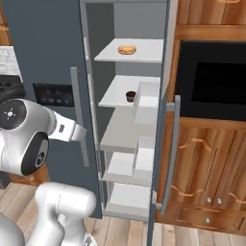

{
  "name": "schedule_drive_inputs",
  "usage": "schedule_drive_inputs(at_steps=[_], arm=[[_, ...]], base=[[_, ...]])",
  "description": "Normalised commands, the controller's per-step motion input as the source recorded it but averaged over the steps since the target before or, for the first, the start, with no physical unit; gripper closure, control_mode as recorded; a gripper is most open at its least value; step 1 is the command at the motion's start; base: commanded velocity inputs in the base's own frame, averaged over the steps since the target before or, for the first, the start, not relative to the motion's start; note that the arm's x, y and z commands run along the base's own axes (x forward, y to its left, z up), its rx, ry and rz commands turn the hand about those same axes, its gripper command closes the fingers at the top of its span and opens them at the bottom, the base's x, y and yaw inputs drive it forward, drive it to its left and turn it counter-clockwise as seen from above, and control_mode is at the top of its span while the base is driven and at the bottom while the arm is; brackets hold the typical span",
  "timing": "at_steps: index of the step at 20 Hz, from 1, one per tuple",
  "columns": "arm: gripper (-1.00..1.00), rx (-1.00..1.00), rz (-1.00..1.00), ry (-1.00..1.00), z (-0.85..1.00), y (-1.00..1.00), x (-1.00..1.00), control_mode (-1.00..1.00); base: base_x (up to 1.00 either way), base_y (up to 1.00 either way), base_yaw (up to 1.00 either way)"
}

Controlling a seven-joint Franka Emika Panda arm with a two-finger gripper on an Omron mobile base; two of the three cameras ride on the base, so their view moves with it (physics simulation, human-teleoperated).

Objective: Take the donut and cupcake from the fridge and place them on the empty tray on the dining counter.

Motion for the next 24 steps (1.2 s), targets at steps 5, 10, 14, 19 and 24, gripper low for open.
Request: schedule_drive_inputs(at_steps=[5, 10, 14, 19, 24], arm=[[-1.0, 0.0, 0.0, 0.0, 0.0, 0.0, 0.0, 1.0], [-1.0, 0.0, 0.0, 0.0, 0.0, 0.0, 0.0, 1.0], [-1.0, 0.0, 0.0, 0.0, 0.0, 0.0, 0.0, 1.0], [-1.0, 0.0, 0.0, 0.0, 0.0, 0.0, 0.0, 1.0], [-1.0, 0.0, 0.0, 0.0, 0.0, 0.0, 0.0, 1.0]], base=[[0.9, 0.06, -0.06], [0.8, -0.14, -0.1], [0.84, -0.25, -0.1], [0.67, -0.6, -0.04], [0.51, -0.39, 0.0]])
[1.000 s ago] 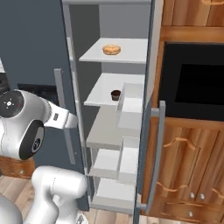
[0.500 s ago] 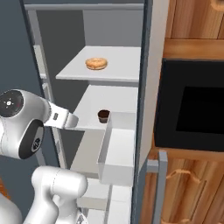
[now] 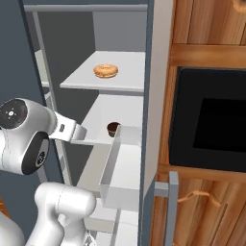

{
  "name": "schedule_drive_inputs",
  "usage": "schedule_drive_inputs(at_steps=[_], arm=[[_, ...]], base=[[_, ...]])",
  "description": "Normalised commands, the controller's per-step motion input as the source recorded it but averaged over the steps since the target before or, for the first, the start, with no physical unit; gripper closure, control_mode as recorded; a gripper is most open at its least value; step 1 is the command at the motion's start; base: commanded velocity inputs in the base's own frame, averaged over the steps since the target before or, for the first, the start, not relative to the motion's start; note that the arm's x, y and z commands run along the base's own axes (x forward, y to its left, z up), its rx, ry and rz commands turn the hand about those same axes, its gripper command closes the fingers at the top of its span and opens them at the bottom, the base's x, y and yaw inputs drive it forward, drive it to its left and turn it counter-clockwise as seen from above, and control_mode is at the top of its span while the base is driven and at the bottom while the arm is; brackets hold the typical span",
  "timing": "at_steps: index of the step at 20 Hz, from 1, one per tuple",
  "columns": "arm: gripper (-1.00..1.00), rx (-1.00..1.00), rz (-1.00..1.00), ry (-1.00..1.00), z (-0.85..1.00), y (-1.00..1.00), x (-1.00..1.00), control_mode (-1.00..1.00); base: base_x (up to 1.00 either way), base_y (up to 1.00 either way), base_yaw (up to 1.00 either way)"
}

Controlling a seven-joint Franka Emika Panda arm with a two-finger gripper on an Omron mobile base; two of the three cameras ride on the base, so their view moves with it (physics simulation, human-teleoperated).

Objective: Take the donut and cupcake from the fridge and place them on the empty tray on the dining counter.

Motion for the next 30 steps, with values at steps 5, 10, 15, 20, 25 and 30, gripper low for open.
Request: schedule_drive_inputs(at_steps=[5, 10, 15, 20, 25, 30], arm=[[-1.0, 0.0, 0.0, 0.0, 0.0, 0.0, 0.0, 1.0], [-1.0, 0.0, 0.0, 0.0, 0.14, -0.08, -0.02, -1.0], [-1.0, -0.12, 0.0, 0.0, 0.59, -0.11, 0.0, -1.0], [-1.0, -0.2, 0.0, 0.0, 0.44, 0.01, 0.09, -1.0], [-1.0, -0.05, 0.05, 0.0, 0.07, -0.25, 0.07, -1.0], [-1.0, 0.0, 0.17, 0.0, 0.17, -0.29, 0.32, -1.0]], base=[[0.02, 0.0, 0.0], [0.0, 0.0, 0.0], [0.0, 0.0, 0.0], [0.0, 0.0, 0.0], [0.0, 0.0, 0.0], [0.0, 0.0, 0.0]])
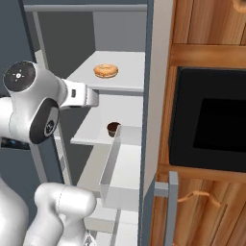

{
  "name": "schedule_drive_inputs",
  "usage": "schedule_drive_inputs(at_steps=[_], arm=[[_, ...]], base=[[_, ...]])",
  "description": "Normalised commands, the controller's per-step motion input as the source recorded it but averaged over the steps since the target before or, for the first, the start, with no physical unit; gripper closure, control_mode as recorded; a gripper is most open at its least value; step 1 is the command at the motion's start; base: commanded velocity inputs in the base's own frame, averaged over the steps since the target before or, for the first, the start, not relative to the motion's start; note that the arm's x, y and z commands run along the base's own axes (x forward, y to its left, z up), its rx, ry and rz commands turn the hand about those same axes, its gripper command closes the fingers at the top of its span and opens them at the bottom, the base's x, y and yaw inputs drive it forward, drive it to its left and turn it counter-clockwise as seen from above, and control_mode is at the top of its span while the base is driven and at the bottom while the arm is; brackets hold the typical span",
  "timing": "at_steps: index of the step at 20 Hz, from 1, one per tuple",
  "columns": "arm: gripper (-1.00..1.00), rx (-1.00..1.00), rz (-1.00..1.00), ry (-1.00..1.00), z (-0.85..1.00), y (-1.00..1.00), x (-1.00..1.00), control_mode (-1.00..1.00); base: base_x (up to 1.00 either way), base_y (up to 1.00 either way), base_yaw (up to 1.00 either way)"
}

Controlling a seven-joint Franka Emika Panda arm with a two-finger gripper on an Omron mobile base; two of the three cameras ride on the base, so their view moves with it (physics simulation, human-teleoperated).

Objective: Take the donut and cupcake from the fridge and place them on the empty tray on the dining counter.

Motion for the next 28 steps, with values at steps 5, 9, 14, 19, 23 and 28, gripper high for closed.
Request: schedule_drive_inputs(at_steps=[5, 9, 14, 19, 23, 28], arm=[[-1.0, -0.01, 0.25, -0.03, 0.27, -0.06, 0.27, -1.0], [-1.0, -0.03, 0.21, -0.04, 0.25, 0.0, 0.33, -1.0], [-1.0, -0.1, 0.08, 0.0, 0.1, 0.07, 0.56, -1.0], [-1.0, -0.12, 0.0, 0.0, 0.0, 0.17, 0.6, -1.0], [-1.0, -0.02, 0.0, 0.01, 0.0, 0.01, 0.4, -1.0], [-1.0, 0.0, 0.0, 0.01, 0.0, 0.0, 0.39, -1.0]], base=[[0.0, 0.0, 0.0], [0.0, 0.0, 0.0], [0.0, 0.0, 0.0], [0.0, 0.0, 0.0], [0.0, 0.0, 0.0], [0.0, 0.0, 0.0]])
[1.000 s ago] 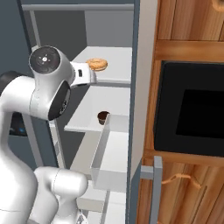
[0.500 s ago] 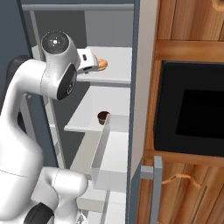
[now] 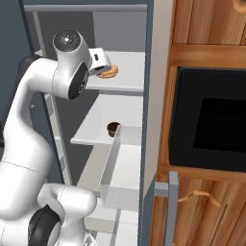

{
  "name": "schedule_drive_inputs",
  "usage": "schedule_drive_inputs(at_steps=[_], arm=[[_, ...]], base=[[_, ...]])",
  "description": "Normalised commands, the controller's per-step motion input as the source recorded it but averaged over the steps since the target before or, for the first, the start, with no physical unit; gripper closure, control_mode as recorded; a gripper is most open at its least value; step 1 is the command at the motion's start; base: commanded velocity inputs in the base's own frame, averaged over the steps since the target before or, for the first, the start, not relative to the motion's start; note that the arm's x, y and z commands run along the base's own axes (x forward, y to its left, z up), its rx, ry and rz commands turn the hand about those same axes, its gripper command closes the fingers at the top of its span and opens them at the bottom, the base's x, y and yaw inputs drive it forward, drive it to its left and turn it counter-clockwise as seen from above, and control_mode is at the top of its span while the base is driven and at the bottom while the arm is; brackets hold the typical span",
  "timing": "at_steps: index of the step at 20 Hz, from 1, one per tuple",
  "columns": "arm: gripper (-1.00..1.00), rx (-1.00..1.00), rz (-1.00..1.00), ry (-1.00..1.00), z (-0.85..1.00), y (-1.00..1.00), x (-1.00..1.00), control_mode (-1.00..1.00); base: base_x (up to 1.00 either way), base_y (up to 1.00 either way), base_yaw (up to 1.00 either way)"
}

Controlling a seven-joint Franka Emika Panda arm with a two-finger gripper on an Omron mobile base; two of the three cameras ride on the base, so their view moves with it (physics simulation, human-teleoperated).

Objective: Take the donut and cupcake from the fridge and place them on the empty tray on the dining counter.

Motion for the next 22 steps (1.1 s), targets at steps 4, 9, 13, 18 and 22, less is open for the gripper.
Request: schedule_drive_inputs(at_steps=[4, 9, 13, 18, 22], arm=[[-1.0, 0.0, 0.0, 0.02, 0.0, 0.0, 0.52, -1.0], [-1.0, 0.0, 0.01, 0.04, 0.0, 0.0, 0.58, -1.0], [-1.0, 0.0, 0.02, 0.02, 0.0, 0.0, 0.59, -1.0], [-1.0, 0.0, 0.04, 0.0, -0.01, 0.0, 0.56, -1.0], [-1.0, 0.0, 0.03, 0.0, -0.11, 0.0, 0.49, -1.0]], base=[[0.0, 0.0, 0.0], [0.0, 0.0, 0.0], [0.0, 0.0, 0.0], [0.0, 0.0, 0.0], [0.0, 0.0, 0.0]])
